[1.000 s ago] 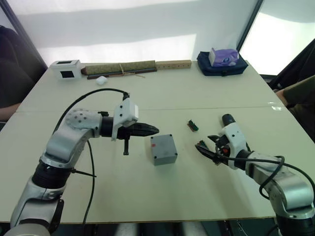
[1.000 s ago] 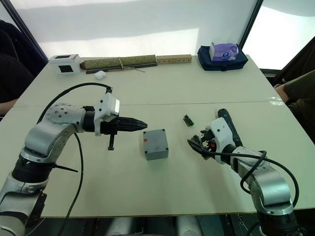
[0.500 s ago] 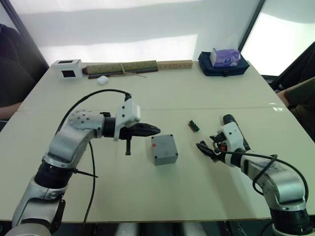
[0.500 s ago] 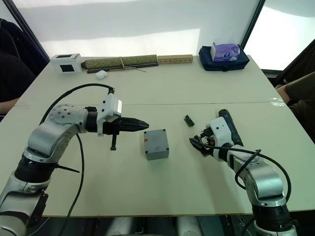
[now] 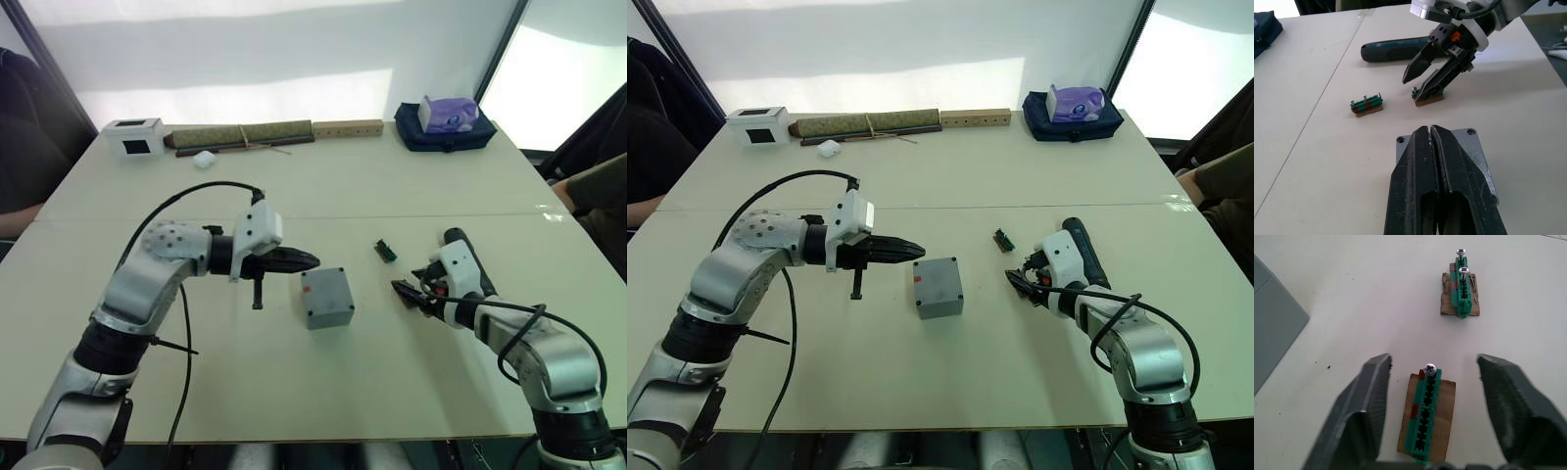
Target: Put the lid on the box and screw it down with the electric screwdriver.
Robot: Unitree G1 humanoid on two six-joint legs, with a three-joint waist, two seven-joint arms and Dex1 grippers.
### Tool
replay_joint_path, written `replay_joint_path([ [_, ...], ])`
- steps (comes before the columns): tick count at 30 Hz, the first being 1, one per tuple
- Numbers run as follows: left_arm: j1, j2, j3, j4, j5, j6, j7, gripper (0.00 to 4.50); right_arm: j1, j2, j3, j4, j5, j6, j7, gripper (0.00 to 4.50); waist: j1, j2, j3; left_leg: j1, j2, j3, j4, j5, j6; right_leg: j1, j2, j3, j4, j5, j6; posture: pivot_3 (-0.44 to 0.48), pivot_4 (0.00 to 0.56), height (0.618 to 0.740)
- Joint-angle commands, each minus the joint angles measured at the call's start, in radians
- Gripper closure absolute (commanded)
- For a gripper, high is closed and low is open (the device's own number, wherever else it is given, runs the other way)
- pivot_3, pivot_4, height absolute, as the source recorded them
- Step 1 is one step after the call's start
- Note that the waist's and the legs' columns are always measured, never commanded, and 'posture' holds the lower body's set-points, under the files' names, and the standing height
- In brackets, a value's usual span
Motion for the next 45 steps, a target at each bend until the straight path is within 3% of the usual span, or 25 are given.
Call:
replay_joint_path([
  [1, -0.008, 0.004, 0.008, -0.014, 0.006, -0.021, 0.007, 4.50, -0.012, 0.000, -0.010, -0.023, 0.010, -0.010, -0.005, 3.71, 0.000, 0.000, 0.000, 0.000, 0.000, 0.000, 0.000, 0.000, 0.000, 0.000, 0.000, 0.000, 0.000, 0.000, 0.000, 0.000, 0.150, 0.740],
  [3, -0.007, 0.005, 0.008, -0.015, 0.004, -0.022, 0.008, 4.50, -0.016, -0.002, -0.014, -0.026, 0.013, -0.005, -0.006, 4.45, 0.000, 0.000, 0.000, 0.000, 0.000, 0.000, 0.000, 0.000, 0.000, 0.000, 0.000, 0.000, 0.000, 0.000, 0.000, 0.000, 0.150, 0.740],
  [18, 0.037, 0.036, 0.017, -0.017, 0.019, -0.028, 0.027, 4.50, -0.143, -0.074, -0.079, -0.161, 0.122, 0.157, -0.001, 4.45, -0.002, 0.000, 0.000, 0.000, 0.001, 0.000, 0.000, 0.000, 0.000, -0.001, -0.001, 0.000, 0.000, 0.000, 0.000, 0.000, 0.150, 0.740],
  [29, 0.058, 0.056, 0.029, -0.007, 0.033, -0.030, 0.046, 4.50, -0.446, 0.003, 0.167, -0.124, 0.185, 0.289, 0.013, 4.45, -0.003, 0.000, 0.000, -0.001, 0.001, 0.000, -0.001, 0.000, 0.000, -0.002, -0.002, 0.000, 0.000, 0.000, 0.000, 0.000, 0.150, 0.740],
  [34, 0.079, 0.062, 0.037, -0.031, 0.033, -0.023, 0.063, 4.50, -0.443, -0.002, 0.238, -0.096, 0.166, 0.251, 0.037, 4.45, 0.000, 0.000, 0.000, -0.002, -0.001, 0.000, -0.001, 0.000, 0.000, -0.002, -0.006, -0.001, -0.001, 0.000, 0.000, 0.000, 0.150, 0.740],
  [45, 0.095, 0.058, 0.023, -0.059, 0.033, -0.015, 0.087, 4.50, -0.406, -0.028, 0.264, -0.077, 0.148, 0.220, 0.056, 4.45, -0.002, 0.000, 0.000, -0.002, -0.001, 0.000, -0.001, 0.000, 0.001, -0.002, -0.007, -0.001, -0.001, 0.000, 0.000, 0.000, 0.150, 0.740],
])
